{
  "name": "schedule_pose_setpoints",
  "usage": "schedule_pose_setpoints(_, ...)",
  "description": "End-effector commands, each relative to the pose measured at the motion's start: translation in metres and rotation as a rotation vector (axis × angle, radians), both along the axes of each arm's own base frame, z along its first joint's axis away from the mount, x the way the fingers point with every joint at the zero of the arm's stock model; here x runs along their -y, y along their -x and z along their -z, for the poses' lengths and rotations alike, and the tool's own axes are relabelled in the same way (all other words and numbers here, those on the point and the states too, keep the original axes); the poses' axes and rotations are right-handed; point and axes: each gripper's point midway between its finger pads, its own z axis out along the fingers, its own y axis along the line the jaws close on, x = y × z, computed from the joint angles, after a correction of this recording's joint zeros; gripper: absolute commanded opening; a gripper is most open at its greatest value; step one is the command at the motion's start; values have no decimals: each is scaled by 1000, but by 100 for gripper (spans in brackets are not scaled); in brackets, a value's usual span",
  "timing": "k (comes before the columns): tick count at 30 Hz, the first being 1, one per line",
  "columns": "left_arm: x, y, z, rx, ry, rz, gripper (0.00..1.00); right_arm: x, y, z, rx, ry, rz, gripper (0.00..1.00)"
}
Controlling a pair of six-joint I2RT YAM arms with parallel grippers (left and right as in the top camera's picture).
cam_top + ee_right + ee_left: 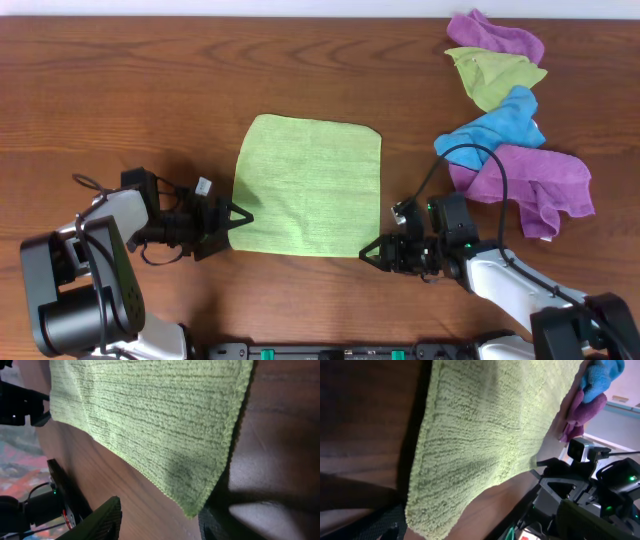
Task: Fold the cloth
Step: 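Grasp the green cloth's lower-left and lower-right corners with both grippers, then lift the lower edge with both grippers and fold it up over the top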
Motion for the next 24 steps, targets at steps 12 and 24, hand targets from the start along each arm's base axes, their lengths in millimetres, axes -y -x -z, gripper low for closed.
schedule_pose_setpoints(12,3,9,3,-35,19,7,85,16,-2,19,-23,103,62,29)
schedule_pose_setpoints(24,4,15,2,-73,22,9,80,19,-10,20,5,124,81,29)
